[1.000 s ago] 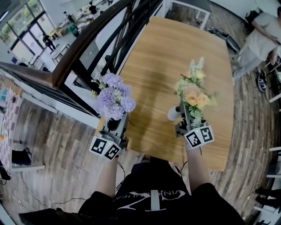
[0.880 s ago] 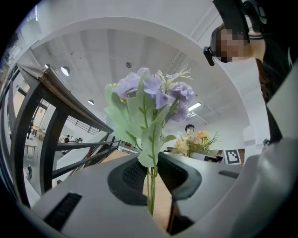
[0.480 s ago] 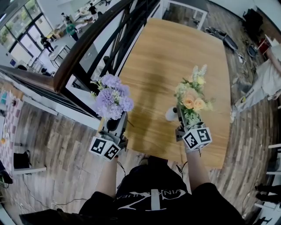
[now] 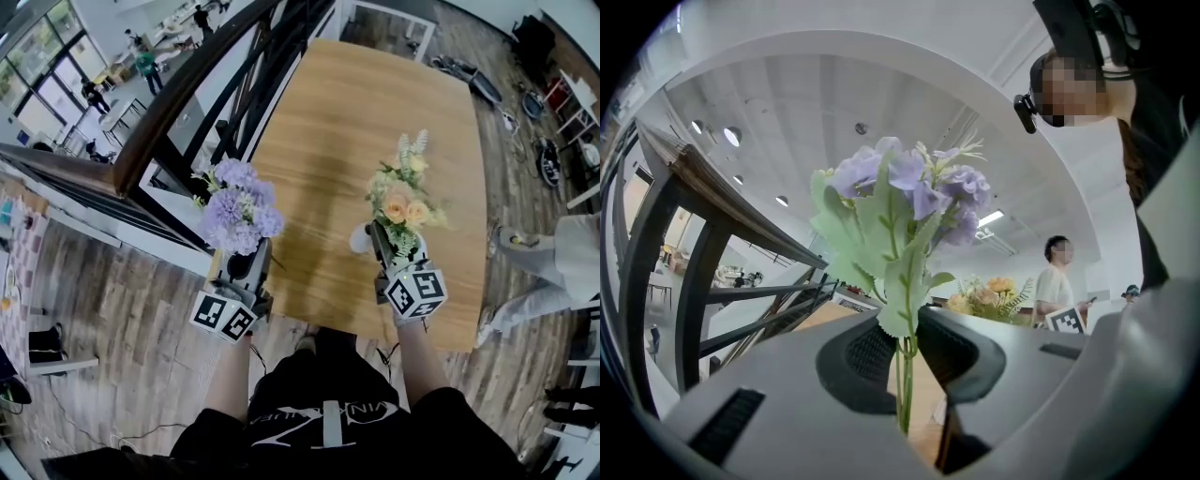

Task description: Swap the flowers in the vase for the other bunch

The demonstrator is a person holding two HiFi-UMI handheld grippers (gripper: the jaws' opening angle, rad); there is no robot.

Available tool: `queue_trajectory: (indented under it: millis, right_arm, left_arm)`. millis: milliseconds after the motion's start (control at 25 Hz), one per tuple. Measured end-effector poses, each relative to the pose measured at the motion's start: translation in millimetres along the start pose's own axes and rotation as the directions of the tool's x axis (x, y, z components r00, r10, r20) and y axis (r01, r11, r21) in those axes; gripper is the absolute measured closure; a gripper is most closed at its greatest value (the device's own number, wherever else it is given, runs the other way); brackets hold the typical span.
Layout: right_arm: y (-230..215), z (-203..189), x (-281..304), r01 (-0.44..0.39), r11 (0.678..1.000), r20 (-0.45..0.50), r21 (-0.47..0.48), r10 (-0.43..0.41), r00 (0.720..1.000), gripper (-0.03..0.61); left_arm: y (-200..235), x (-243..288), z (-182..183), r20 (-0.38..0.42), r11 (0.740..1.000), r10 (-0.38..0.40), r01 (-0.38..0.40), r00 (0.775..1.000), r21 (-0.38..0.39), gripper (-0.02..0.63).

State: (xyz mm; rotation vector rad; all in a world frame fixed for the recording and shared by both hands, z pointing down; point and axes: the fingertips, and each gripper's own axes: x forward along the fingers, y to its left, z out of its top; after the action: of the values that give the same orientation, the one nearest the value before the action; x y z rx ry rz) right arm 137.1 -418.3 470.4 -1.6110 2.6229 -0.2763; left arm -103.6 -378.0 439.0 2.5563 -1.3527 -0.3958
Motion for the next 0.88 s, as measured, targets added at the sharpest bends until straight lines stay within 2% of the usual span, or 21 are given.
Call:
queue_trajectory:
  millis: [440, 880]
  right_arm:
    - [-5.0, -7.4, -24.6, 0.061, 0.997, -0.021, 0.048, -0.060, 0.998, 0.387]
    - [8.4, -19.4, -61.2, 0.083, 0.992, -0.015, 0.098, -0.082, 0.996, 0.387]
  left_arm:
    - [-7.8, -4.0, -0.5, -0.012, 1.000, -0.021, 0.021, 1.000, -0.003, 0.545]
    - [-20.8, -11.5, -4.8, -0.025, 0.997, -0.075, 0.074, 0.997, -0.010, 0.545]
